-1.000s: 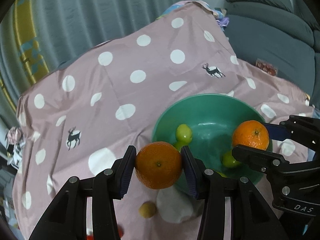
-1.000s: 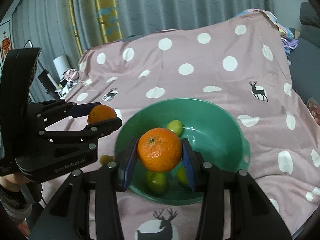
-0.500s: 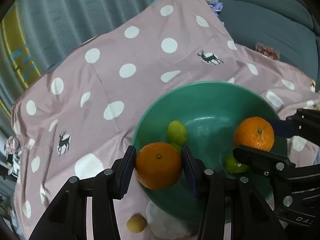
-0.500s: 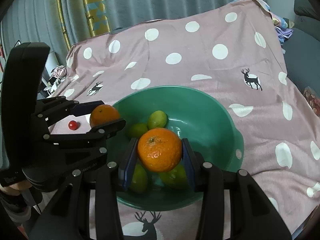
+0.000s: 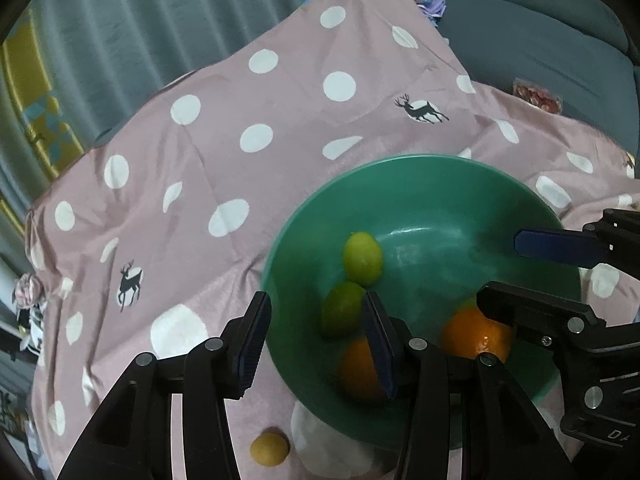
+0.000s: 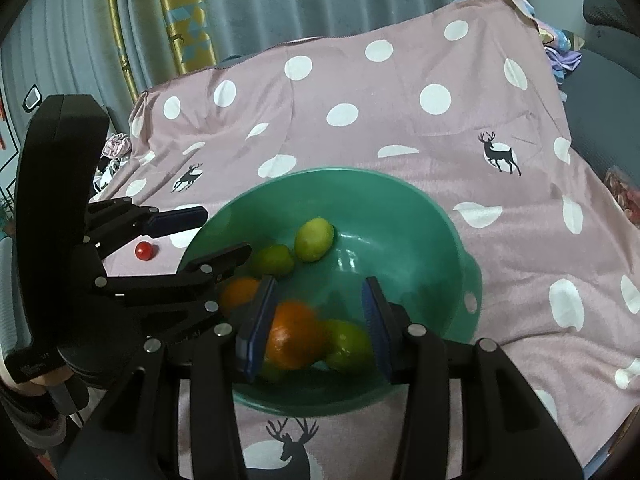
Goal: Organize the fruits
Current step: 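Move both tools back toward the tan fruits and tomatoes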
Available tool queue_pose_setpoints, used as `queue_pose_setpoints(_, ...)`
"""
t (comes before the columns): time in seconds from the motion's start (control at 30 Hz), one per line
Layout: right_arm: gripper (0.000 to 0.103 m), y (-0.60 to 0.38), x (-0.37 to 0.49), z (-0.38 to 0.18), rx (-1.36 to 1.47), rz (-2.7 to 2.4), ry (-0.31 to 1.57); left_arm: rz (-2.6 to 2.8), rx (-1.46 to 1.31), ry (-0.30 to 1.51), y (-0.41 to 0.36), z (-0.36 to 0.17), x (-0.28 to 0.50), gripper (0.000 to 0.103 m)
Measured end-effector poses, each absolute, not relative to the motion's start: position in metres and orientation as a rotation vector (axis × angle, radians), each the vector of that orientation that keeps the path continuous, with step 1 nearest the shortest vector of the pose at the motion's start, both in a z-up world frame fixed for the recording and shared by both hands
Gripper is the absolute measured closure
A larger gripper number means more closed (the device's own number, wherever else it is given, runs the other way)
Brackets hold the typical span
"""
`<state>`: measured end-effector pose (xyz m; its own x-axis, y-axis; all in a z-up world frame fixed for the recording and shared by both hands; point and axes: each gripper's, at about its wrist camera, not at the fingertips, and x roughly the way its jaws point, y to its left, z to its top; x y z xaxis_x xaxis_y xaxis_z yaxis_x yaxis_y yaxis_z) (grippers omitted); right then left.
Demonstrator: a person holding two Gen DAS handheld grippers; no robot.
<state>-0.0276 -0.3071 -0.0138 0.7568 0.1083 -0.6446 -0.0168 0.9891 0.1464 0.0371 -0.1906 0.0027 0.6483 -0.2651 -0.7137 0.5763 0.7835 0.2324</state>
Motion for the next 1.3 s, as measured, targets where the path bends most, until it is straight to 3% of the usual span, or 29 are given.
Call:
queue_pose_setpoints(0.1, 0.052, -0.308, -0.031, -0.011, 0.144, 0.073, 0.699, -0.488, 0.449, 0.71, -0.183, 0.009, 0.035, 0.027)
queue_pose_setpoints(0.13, 0.051, -0.307, -0.032, -0.01, 0.149, 0.073, 0.693, -0.486, 0.433, 0.705, -0.177, 0.014, 0.033, 0.023)
queue_pose_setpoints(0.3, 0.044, -0.306, -0.042, 0.002, 0.162, 0.086, 0.654, -0.445, 0.355, 0.716, -0.136, 0.032, 0.031, 0.023)
queue_pose_setpoints(0.73, 0.041, -0.264, -0.063, 0.024, 0.122, 0.25, 0.632, -0.143, 0.146, 0.804, 0.026, 0.033, 0.01, 0.023)
queue_pose_setpoints(1.13, 0.041, -0.206, -0.065, 0.004, 0.062, 0.422, 0.751, -0.227, 0.085, 0.885, 0.042, -0.004, -0.027, 0.023)
queue_pose_setpoints(1.3, 0.041, -0.194, -0.062, -0.007, 0.061, 0.442, 0.794, -0.286, 0.072, 0.914, 0.035, -0.016, -0.029, 0.031)
